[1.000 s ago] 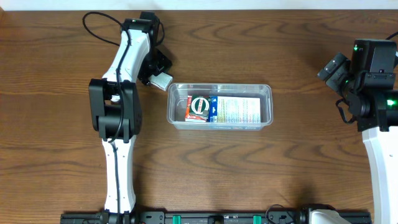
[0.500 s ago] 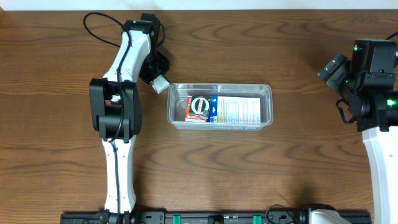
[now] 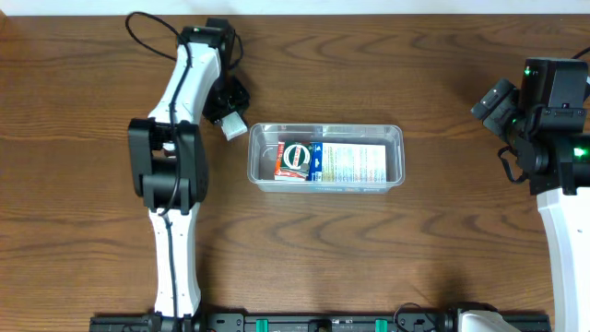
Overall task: Pack container
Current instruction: 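Lift the Panadol box and carry it over the container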
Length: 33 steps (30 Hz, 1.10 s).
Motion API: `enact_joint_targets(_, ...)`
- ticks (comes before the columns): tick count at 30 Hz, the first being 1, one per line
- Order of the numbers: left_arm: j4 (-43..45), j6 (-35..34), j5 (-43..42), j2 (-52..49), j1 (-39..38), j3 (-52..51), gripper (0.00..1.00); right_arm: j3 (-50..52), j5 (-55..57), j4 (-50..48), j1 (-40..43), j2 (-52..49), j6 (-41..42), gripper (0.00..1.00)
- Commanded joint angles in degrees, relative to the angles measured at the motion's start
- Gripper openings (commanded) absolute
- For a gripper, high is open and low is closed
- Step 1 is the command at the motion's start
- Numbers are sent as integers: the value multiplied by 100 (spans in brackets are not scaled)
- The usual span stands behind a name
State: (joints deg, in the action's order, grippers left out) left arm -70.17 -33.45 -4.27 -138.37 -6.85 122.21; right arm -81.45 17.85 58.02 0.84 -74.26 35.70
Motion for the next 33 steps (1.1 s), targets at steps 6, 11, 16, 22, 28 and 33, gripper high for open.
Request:
enact_joint_targets(6,-560,1300,85,2081,-66,170,47,-22,79,9,17,0,-63,99)
enact_joint_targets(11,-1084,2166,83,2905,-474,168,47,-22,79,9,17,0,-63,99)
enact_joint_targets(16,-1517,3222,83,3359,-1266,168,47,-22,79,9,17,0,-63,99)
enact_joint_targets(22,-1784,4933,85,3373,-2286,39,46,-22,79,9,17,0,-63,99)
enact_joint_targets(28,-1622,6120,85,3259,-2909,-398,46,-22,79,9,17,0,-63,99)
enact_joint_targets(33,-953,6756,85,3082,-3185,-1093,46,-22,79,9,17,0,-63,99)
